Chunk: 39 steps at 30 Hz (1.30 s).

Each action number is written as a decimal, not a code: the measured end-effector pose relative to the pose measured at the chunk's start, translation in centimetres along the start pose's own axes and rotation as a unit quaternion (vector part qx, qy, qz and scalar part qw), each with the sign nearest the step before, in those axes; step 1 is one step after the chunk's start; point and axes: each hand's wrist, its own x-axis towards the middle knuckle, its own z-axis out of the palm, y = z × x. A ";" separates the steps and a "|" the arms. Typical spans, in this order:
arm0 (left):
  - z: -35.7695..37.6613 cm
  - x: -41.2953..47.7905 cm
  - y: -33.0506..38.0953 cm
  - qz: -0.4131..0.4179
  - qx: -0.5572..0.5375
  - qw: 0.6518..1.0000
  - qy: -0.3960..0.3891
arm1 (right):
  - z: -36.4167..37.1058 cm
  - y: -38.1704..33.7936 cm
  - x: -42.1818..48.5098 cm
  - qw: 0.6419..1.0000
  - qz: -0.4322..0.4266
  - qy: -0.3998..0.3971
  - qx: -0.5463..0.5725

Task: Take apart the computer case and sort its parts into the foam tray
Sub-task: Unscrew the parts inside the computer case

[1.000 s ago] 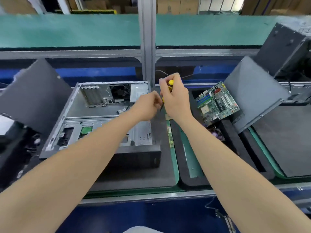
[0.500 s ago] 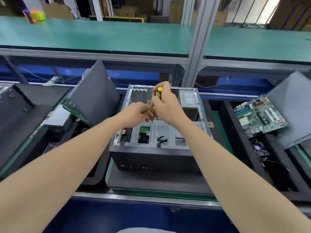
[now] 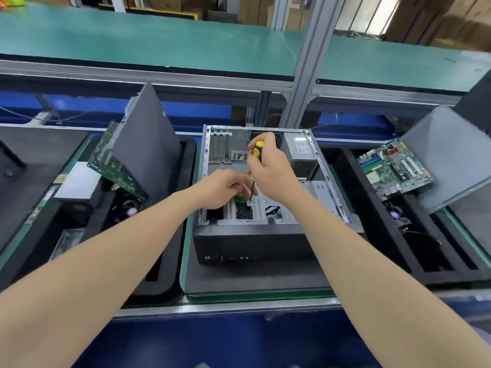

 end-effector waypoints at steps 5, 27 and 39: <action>0.2 -0.1 -0.1 0.010 -0.008 1.000 0.013 | 0.2 0.3 -0.2 1.000 -0.011 0.010 0.012; 1.3 -0.6 0.6 0.017 -0.022 0.998 0.056 | 1.8 0.6 2.5 0.890 0.103 -0.124 0.427; 2.0 -0.2 0.2 0.025 0.001 0.996 0.082 | 1.5 1.1 2.9 0.907 0.087 -0.152 0.384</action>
